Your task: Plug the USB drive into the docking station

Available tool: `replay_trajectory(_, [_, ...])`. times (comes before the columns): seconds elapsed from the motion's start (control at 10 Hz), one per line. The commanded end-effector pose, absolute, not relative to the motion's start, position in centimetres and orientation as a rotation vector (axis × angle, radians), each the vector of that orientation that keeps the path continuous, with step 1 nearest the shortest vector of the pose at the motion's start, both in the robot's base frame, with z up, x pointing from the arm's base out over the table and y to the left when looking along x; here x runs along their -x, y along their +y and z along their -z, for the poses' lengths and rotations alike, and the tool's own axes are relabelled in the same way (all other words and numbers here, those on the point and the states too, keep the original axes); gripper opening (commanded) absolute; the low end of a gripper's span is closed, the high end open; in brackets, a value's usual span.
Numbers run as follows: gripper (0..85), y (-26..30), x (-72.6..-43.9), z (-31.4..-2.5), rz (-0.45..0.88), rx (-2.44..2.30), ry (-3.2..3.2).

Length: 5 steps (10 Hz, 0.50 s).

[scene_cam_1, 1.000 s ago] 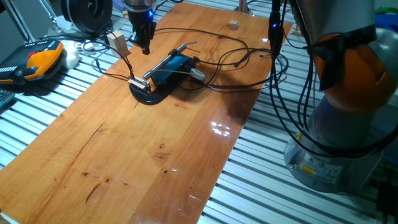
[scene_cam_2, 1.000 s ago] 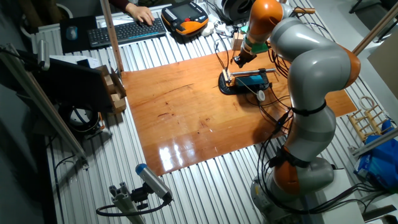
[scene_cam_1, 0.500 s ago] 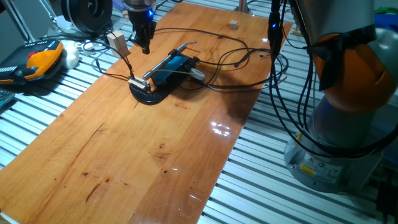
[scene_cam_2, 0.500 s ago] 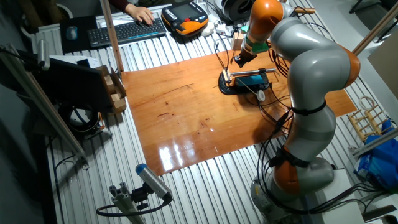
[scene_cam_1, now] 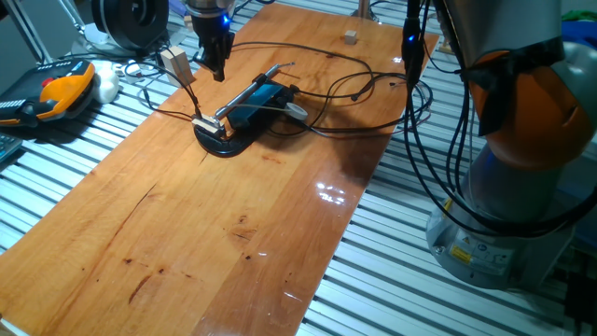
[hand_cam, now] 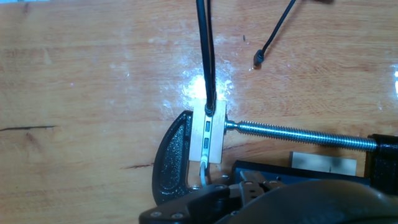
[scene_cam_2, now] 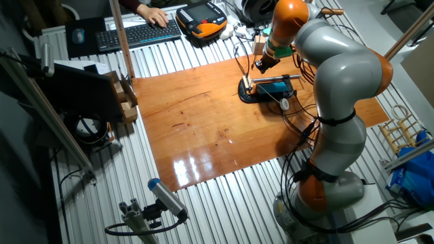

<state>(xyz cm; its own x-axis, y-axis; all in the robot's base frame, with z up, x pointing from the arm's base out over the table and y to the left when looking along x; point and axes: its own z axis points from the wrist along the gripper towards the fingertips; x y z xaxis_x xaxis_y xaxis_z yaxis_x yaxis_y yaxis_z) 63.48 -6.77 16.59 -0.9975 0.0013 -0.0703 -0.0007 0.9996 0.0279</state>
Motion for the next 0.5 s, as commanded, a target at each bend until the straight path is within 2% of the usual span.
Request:
replay_trajectory(0.0, [0.0, -6.76, -63.46, -16.6, -0.043, -0.001, 3.072])
replay_trajectory(0.4, [0.0, -6.78, -63.55, -16.53, -0.04, 0.0, 3.07])
